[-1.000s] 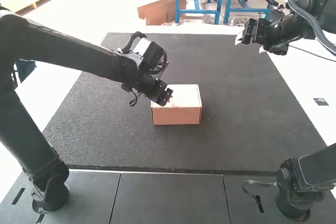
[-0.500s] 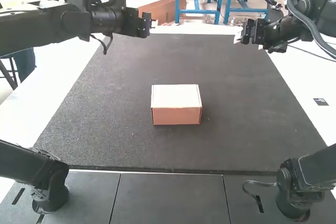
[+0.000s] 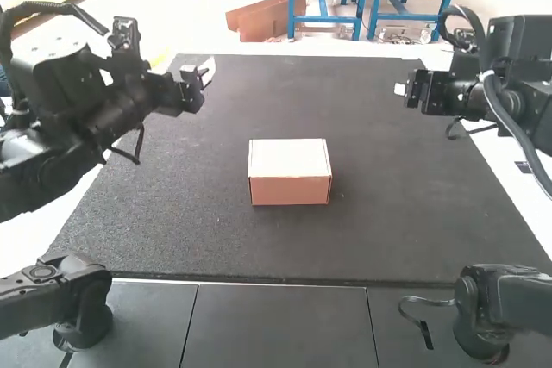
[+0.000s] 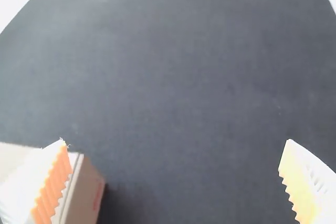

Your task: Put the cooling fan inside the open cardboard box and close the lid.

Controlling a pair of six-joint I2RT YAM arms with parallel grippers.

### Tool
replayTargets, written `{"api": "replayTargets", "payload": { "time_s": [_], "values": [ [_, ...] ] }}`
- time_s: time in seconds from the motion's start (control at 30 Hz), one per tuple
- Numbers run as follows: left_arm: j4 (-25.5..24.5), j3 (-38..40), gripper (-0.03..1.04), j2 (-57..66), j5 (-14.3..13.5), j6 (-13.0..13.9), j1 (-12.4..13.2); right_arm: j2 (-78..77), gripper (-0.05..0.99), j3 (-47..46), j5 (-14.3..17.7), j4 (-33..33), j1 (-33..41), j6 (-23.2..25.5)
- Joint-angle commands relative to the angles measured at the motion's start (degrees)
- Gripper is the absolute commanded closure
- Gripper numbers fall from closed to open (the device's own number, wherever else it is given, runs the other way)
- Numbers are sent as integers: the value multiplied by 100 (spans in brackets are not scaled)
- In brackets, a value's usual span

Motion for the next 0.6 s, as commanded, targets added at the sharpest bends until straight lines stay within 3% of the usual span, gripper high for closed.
{"api": "replayTargets", "payload": {
  "time_s": [0.0, 0.13, 0.23, 0.43, 0.57],
  "values": [
    [161, -532, 4, -626, -360, 4, 53, -649, 2, -632, 385, 447, -40, -112],
    [214, -1226, 4, -1549, -483, 30, 79, -877, 2, -1204, 939, 807, 66, -24],
    [205, -1709, 4, -2287, -501, 57, 132, -1343, 2, -1828, 930, 2011, 75, -59],
    [-146, -2281, 4, -3509, -492, 206, 167, -2345, 2, -2627, 886, 2073, 110, -200],
    [82, -2500, 4, -3456, -475, 224, 185, -2996, 2, -3041, 860, 2143, 75, -270]
  ]
}}
